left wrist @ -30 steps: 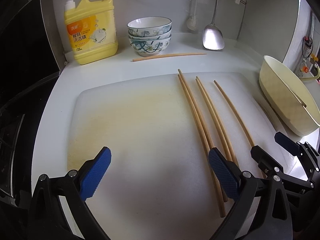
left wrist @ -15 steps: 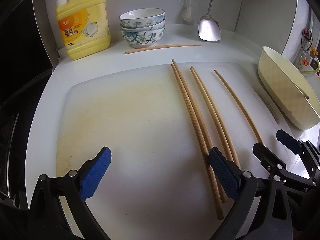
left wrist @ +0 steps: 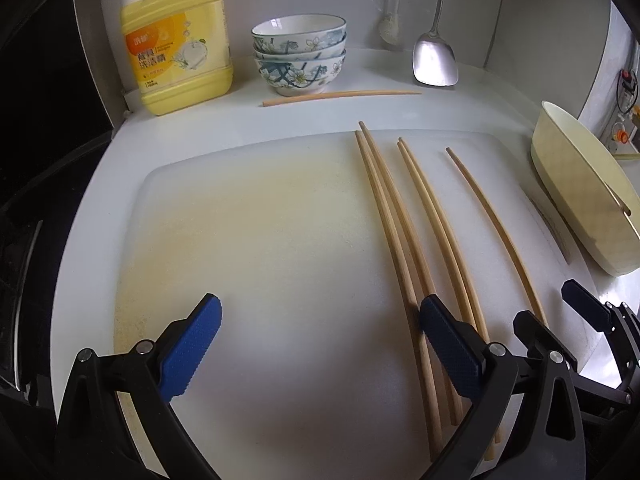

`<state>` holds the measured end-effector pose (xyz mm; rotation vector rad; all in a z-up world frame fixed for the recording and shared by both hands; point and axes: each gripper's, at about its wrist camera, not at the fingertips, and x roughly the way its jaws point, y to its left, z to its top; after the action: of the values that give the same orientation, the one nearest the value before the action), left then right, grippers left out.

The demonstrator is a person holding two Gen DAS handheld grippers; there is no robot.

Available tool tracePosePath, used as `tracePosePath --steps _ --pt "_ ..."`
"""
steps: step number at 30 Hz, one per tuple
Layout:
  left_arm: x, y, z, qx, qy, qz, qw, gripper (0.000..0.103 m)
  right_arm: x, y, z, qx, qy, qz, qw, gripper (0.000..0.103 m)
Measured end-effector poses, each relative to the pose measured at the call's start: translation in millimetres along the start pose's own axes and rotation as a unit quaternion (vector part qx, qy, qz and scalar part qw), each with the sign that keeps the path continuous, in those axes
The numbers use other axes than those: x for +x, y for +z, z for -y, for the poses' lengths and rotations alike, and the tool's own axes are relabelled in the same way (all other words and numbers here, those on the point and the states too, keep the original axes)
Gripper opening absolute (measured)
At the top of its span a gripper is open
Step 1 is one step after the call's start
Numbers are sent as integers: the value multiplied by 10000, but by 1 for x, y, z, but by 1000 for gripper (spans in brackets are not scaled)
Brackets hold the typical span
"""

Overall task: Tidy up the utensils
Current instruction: 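Return the right tool over the remaining chopsticks on the board, then close the right tool on a single wooden chopstick on the board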

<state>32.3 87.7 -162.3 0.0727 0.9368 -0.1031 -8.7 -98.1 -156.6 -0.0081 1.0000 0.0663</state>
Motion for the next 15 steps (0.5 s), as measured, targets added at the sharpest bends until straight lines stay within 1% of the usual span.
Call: tracePosePath --steps 1,4,8,10,15 --pt "-2 -1 -1 27 107 67 9999 97 0 0 1 20 4 4 10000 66" --pt "-6 -3 -12 -80 150 100 9998 97 -1 1 2 61 14 31 10000 66" --pt "-13 -1 -19 -261 -14 232 9994 97 -2 1 1 16 40 50 10000 66" --pt "-10 2 -14 -228 -47 194 9995 97 0 1 1 18 6 43 10000 66" --pt "6 1 -4 -3 216 2 9998 98 3 2 2 -2 0 12 10000 66"
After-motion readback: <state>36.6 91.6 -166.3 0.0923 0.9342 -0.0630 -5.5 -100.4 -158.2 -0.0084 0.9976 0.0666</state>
